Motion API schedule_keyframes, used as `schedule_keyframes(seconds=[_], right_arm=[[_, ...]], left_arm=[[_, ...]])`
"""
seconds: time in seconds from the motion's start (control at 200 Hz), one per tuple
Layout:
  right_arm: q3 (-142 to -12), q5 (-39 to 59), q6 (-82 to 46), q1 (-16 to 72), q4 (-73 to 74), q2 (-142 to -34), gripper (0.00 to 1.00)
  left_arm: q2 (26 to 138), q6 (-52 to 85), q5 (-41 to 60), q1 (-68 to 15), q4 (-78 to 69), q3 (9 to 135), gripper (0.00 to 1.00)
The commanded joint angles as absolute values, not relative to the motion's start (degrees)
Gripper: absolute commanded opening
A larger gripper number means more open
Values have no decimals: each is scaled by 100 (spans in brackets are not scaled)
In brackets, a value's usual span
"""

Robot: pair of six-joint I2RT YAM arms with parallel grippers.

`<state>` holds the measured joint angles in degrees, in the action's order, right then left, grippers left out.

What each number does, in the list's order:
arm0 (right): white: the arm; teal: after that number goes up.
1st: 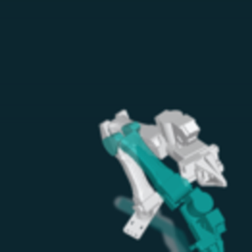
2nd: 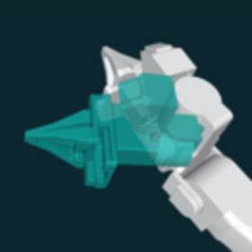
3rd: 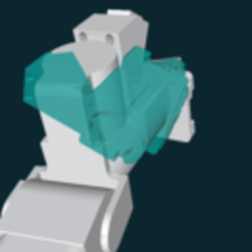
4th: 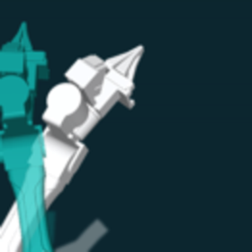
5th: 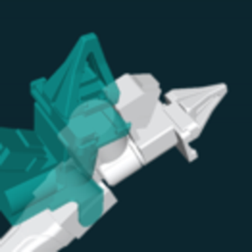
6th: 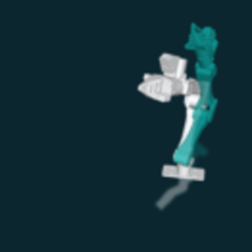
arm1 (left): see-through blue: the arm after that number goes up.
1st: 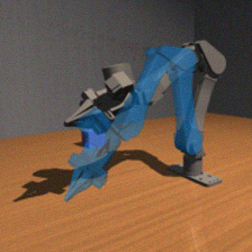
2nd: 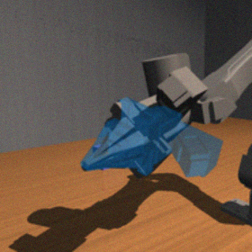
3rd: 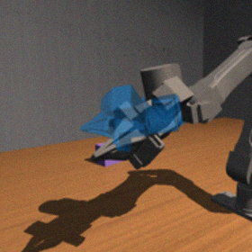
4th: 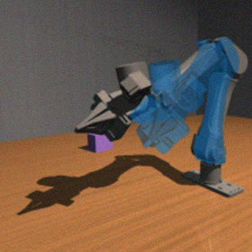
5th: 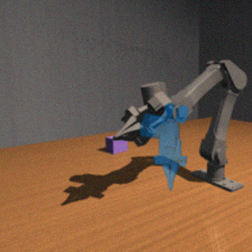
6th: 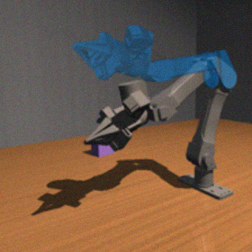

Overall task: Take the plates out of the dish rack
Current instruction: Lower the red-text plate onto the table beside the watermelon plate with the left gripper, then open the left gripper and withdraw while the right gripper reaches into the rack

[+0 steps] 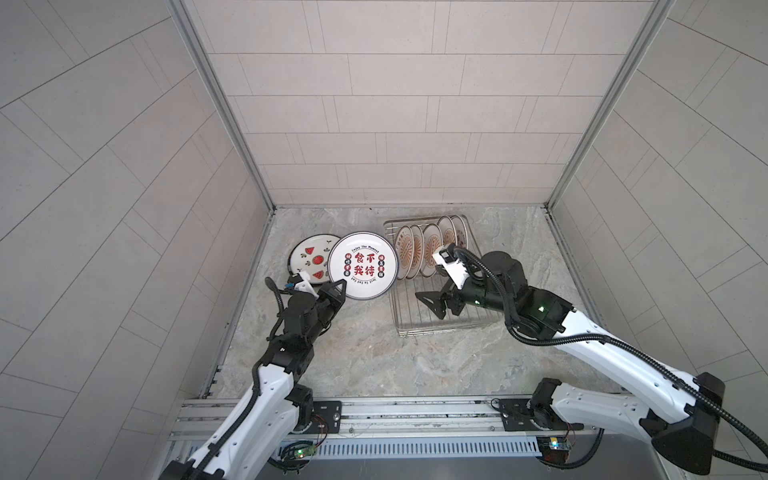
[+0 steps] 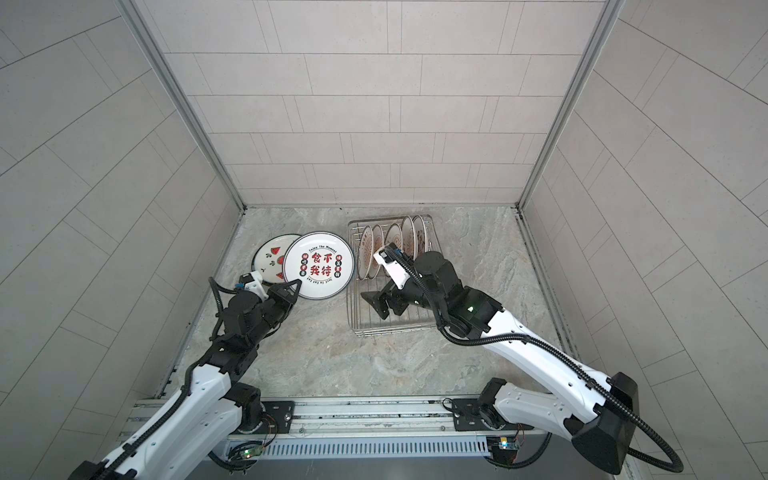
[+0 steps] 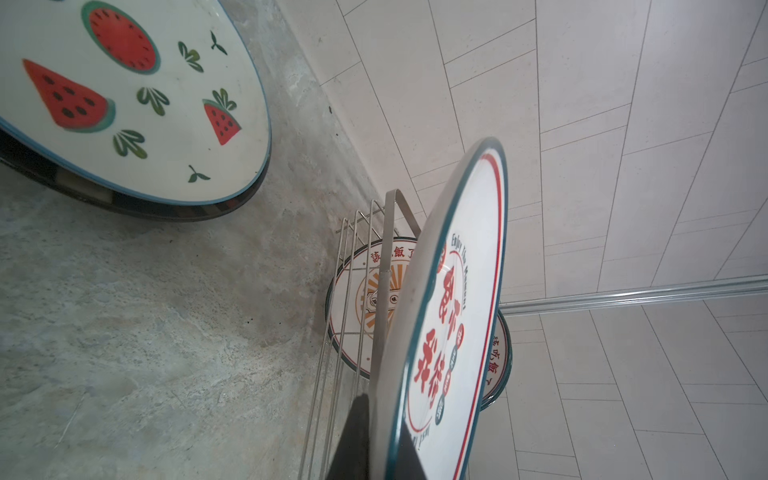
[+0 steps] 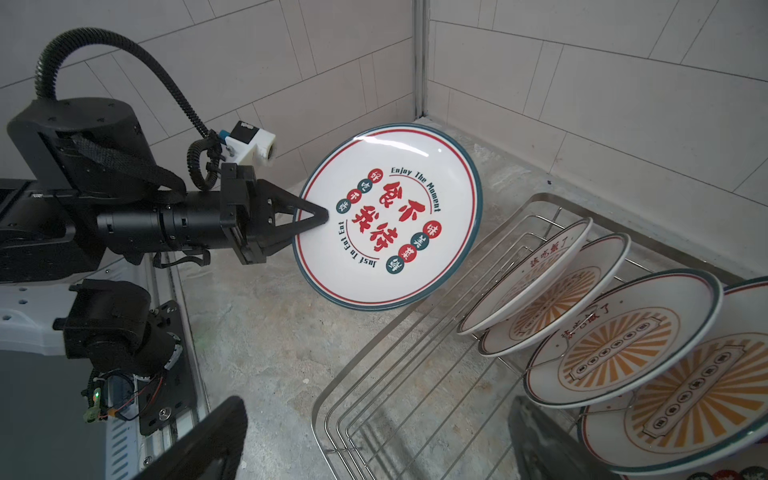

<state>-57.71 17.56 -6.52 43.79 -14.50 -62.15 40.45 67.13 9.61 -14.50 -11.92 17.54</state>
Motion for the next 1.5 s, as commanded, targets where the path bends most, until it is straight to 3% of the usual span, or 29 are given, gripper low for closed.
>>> schedule_keyframes(seconds=[0.0, 0.661, 1.491], right_arm=[[-5927, 1514, -358, 4446, -1652, -6304, 100], [-6176, 1303, -136, 4737, -1942, -6631, 100], [-6860, 1000, 167, 5263, -2089, -7703, 100]], left_arm=[[3969, 7019, 880, -1384, -1156, 1799, 0], [3604, 7488, 224, -1261, 492, 1731, 0], [4213, 7692, 435, -1255, 337, 1180, 0]])
